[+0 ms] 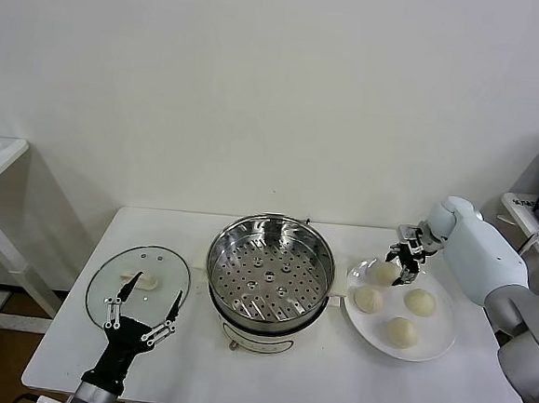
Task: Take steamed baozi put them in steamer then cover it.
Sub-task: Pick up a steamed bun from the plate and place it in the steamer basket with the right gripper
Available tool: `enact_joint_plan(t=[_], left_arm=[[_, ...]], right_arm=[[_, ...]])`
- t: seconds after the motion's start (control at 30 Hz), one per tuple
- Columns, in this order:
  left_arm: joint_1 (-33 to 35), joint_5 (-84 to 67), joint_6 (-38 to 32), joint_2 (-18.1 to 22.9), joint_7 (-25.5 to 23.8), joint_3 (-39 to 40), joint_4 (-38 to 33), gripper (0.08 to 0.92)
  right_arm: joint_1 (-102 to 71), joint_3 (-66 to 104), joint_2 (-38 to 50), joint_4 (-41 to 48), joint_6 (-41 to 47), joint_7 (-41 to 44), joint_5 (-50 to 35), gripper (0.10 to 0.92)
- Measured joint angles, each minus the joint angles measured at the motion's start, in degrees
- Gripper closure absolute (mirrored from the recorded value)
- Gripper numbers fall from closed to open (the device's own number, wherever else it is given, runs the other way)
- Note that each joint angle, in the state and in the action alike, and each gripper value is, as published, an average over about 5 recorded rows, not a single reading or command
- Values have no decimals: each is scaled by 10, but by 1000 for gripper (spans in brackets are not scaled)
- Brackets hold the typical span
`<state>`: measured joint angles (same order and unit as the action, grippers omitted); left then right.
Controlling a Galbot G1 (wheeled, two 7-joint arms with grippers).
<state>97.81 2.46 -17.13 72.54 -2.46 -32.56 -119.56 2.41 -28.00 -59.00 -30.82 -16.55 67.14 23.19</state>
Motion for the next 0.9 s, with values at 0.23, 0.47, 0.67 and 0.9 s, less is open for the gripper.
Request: enact_joint_plan(t=[0.23, 0.47, 0.67, 0.9], left_arm=[[0, -2, 2, -1, 1, 0, -7, 177], [3, -2, 1, 0, 2, 2, -14, 177], [6, -2, 0, 2, 4, 2, -19, 177], [13, -2, -1, 1, 4, 1, -28, 177]], right_arm=[[40, -37, 31, -78, -65, 15, -34, 321], [119, -112, 51, -186, -130, 29, -88, 321], [194, -180, 39, -275, -173, 40, -129, 321], [244, -239, -2, -339, -206, 57, -149, 321]])
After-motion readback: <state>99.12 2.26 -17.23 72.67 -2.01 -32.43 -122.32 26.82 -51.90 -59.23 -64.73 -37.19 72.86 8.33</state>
